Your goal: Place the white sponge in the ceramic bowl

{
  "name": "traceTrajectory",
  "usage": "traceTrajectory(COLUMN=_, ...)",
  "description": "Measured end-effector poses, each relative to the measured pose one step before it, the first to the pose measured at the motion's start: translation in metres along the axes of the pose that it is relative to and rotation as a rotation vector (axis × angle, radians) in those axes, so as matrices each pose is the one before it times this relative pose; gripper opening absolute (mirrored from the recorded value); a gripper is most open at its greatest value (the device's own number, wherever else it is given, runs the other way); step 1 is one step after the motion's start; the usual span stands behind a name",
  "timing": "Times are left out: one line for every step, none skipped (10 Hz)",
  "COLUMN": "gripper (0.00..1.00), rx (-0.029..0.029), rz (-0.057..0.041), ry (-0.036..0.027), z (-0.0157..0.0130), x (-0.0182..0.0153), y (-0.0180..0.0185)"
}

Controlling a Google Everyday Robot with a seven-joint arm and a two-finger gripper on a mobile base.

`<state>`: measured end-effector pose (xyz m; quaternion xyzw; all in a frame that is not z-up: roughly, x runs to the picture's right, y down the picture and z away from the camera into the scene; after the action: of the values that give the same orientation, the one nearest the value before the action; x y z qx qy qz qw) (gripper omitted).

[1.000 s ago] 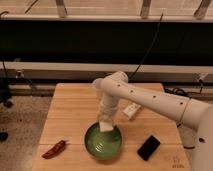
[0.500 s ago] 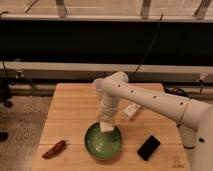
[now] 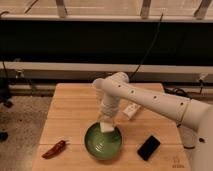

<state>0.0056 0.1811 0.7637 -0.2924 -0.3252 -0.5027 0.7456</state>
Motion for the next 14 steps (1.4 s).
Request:
traceTrajectory(gripper=0.45, rx=-0.00083, rz=0.00092, ry=-0.00097, z=0.00046, x=0.00005, y=0.00070)
traceTrajectory(gripper=0.45, rx=-0.00063, rz=0.00020, ry=-0.00053, z=0.00028, x=-0.00018, y=0.00042)
traceTrajectory(gripper=0.45, rx=-0.00022, rz=0.00011, ry=-0.00024, z=0.00016, x=-0.00011, y=0.00022)
traceTrajectory(gripper=0.45, rx=-0.00036, rz=0.00031, ry=-0.00019, z=0.00012, x=-0.00009, y=0.00041)
traceTrajectory(gripper=0.45, rx=-0.00026, rz=0.00038, ry=-0.00042, z=0.00025, x=-0.00006, y=0.00038)
traceTrajectory(gripper=0.45, rx=-0.00044, rz=0.00079, ry=-0.00008, z=0.00006, x=0.00007, y=0.00062)
traceTrajectory(gripper=0.45, rx=-0.00013, rz=0.00027, ry=-0.00108, z=0.00034, x=-0.00005, y=0.00052)
traceTrajectory(gripper=0.45, rx=-0.00054, rz=0.00085, ry=-0.00037, z=0.00015, x=0.00018, y=0.00082)
traceTrajectory(gripper=0.45, rx=-0.00044, rz=0.00072, ry=-0.00067, z=0.00032, x=0.00007, y=0.00071)
traceTrajectory(gripper=0.45, rx=0.00009, rz=0.00007, ry=-0.00012, z=-0.00001, x=-0.00004, y=0.00014)
traceTrajectory(gripper=0.45, rx=-0.00003, rz=0.00015, ry=-0.00008, z=0.00003, x=0.00001, y=0.00034)
traceTrajectory(gripper=0.45, rx=-0.00058, rz=0.00043, ry=-0.00005, z=0.00014, x=0.00003, y=0.00034)
traceTrajectory(gripper=0.45, rx=-0.00037, rz=0.00121, ry=-0.00044, z=0.00030, x=0.00012, y=0.00078)
traceTrajectory(gripper=0.45, rx=-0.00079, rz=0.00038, ry=-0.00053, z=0.00027, x=-0.00007, y=0.00046)
